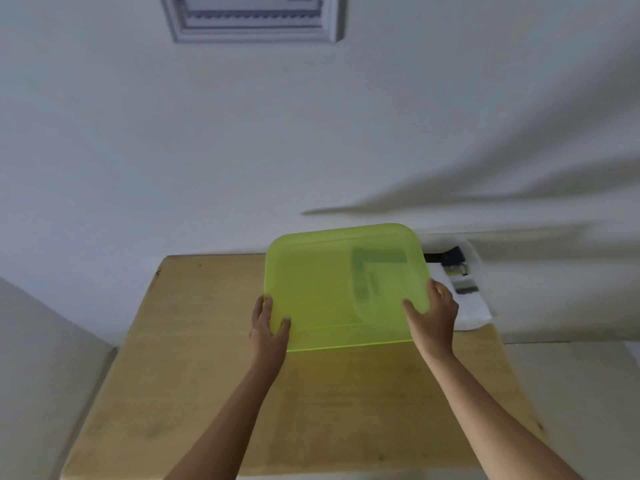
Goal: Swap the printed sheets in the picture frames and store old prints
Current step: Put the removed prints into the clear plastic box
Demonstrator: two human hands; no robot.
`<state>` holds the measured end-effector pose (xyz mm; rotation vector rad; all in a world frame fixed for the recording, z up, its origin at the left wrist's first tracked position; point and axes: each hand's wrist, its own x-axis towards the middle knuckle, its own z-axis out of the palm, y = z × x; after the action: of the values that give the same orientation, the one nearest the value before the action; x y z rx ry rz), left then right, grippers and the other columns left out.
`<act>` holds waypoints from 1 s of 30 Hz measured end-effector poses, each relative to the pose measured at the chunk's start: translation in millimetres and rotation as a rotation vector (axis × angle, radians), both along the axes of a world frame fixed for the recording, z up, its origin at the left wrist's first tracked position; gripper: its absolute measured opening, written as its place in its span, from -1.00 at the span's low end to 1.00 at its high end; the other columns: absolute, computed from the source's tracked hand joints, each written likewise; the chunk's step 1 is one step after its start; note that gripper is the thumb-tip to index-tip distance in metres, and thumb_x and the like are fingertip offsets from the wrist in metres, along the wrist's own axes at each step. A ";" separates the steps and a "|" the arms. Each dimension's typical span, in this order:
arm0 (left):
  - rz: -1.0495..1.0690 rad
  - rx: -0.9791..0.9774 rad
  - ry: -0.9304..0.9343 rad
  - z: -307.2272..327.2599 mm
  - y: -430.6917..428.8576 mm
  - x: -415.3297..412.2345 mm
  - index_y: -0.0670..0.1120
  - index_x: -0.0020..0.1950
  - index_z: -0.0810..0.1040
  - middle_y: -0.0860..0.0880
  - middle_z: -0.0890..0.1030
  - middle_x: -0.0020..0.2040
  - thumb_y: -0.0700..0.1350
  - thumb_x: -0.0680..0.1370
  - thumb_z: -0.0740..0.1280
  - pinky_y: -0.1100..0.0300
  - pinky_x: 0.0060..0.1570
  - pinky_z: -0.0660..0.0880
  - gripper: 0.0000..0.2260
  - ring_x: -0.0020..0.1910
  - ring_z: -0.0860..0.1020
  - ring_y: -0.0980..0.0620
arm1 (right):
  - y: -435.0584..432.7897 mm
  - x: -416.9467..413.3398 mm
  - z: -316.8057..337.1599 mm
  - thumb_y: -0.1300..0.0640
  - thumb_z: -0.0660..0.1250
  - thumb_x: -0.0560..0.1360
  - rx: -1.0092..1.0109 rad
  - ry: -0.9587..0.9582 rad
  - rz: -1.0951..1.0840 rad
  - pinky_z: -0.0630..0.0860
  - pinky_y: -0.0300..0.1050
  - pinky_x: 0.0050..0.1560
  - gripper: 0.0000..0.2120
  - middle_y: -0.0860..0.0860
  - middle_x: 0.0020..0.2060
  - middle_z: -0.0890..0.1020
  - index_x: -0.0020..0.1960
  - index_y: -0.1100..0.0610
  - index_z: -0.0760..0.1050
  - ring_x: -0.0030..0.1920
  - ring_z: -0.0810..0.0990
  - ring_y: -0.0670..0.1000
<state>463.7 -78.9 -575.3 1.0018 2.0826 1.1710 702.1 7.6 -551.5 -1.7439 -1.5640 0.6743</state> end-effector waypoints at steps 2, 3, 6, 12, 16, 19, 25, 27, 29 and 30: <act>-0.052 -0.008 0.006 -1.1 23.1 36.7 -0.17 0.46 0.24 -0.05 0.19 0.50 -0.23 0.54 0.29 0.26 0.27 0.18 -0.50 0.44 0.24 -0.03 | 17.1 41.8 -4.6 0.17 0.35 0.47 -0.028 -0.023 -0.042 0.22 0.02 0.34 -0.45 0.16 0.40 0.29 0.40 0.28 0.27 0.39 0.18 0.16; -0.077 -0.012 0.003 -1.8 34.7 56.1 -0.16 0.46 0.23 -0.04 0.19 0.50 -0.22 0.54 0.29 0.27 0.26 0.19 -0.50 0.44 0.24 -0.02 | 26.2 63.5 -6.8 0.17 0.36 0.47 -0.041 -0.033 -0.064 0.21 0.02 0.35 -0.45 0.17 0.40 0.30 0.39 0.29 0.27 0.39 0.18 0.16; -0.141 -0.021 -0.022 -4.8 60.8 102.8 -0.15 0.48 0.20 -0.02 0.15 0.51 -0.21 0.56 0.26 0.21 0.34 0.16 -0.49 0.46 0.19 -0.01 | 48.4 112.0 -12.4 0.17 0.36 0.46 -0.084 -0.051 -0.098 0.19 0.00 0.36 -0.44 0.16 0.39 0.32 0.39 0.29 0.28 0.39 0.20 0.17; -0.153 -0.085 0.034 -15.9 90.4 140.1 -0.16 0.50 0.13 -0.07 0.09 0.53 -0.19 0.58 0.22 0.18 0.40 0.10 -0.49 0.50 0.11 -0.01 | 79.2 152.0 -28.4 0.15 0.36 0.46 -0.162 -0.092 -0.050 0.19 -0.05 0.34 -0.44 0.15 0.38 0.32 0.39 0.28 0.28 0.39 0.19 0.15; -0.140 -0.186 0.118 -24.9 106.5 148.9 -0.15 0.52 0.03 -0.07 0.00 0.54 -0.14 0.60 0.16 0.14 0.44 0.01 -0.47 0.52 0.01 -0.02 | 92.7 157.0 -39.6 0.14 0.37 0.46 -0.196 -0.141 0.022 0.21 -0.04 0.32 -0.45 0.17 0.37 0.32 0.36 0.30 0.29 0.37 0.20 0.17; -0.135 -0.217 0.177 -29.1 112.1 151.9 -0.15 0.52 -0.01 -0.08 -0.04 0.55 -0.12 0.60 0.15 0.11 0.47 -0.02 -0.46 0.52 -0.04 -0.04 | 96.4 157.5 -46.2 0.13 0.37 0.46 -0.179 -0.158 0.030 0.24 -0.02 0.30 -0.45 0.19 0.36 0.33 0.37 0.30 0.29 0.36 0.22 0.19; -0.109 -0.208 0.189 -30.1 112.6 154.0 -0.16 0.51 0.05 -0.10 0.03 0.53 -0.12 0.59 0.18 0.07 0.43 0.07 -0.46 0.50 0.03 -0.09 | 105.8 159.0 -50.0 0.13 0.35 0.48 -0.153 -0.105 0.018 0.23 -0.02 0.31 -0.44 0.21 0.35 0.34 0.39 0.29 0.27 0.35 0.25 0.19; -0.100 -0.198 0.176 -29.8 111.9 155.7 -0.17 0.51 0.07 -0.09 0.05 0.53 -0.11 0.59 0.20 0.07 0.43 0.08 -0.46 0.50 0.04 -0.08 | 108.7 160.5 -51.5 0.13 0.34 0.49 -0.157 -0.079 0.020 0.22 -0.04 0.32 -0.44 0.19 0.36 0.33 0.41 0.28 0.26 0.36 0.25 0.18; -0.097 -0.186 0.173 -29.6 110.1 157.7 -0.17 0.50 0.09 -0.09 0.07 0.52 -0.10 0.58 0.22 0.08 0.43 0.08 -0.46 0.50 0.05 -0.06 | 111.8 163.9 -52.9 0.14 0.34 0.49 -0.156 -0.042 0.026 0.22 -0.04 0.33 -0.45 0.17 0.36 0.33 0.41 0.26 0.26 0.37 0.26 0.16; -0.093 -0.180 0.176 -29.8 108.3 158.6 -0.18 0.50 0.10 -0.10 0.08 0.52 -0.10 0.58 0.22 0.09 0.43 0.09 -0.46 0.50 0.06 -0.06 | 113.2 165.9 -53.4 0.14 0.35 0.49 -0.152 -0.024 0.029 0.23 -0.04 0.33 -0.45 0.16 0.35 0.33 0.41 0.25 0.27 0.36 0.27 0.15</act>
<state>622.3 29.4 -605.1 1.1363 2.2049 0.8591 868.0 120.8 -604.9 -1.8488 -1.5925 0.8080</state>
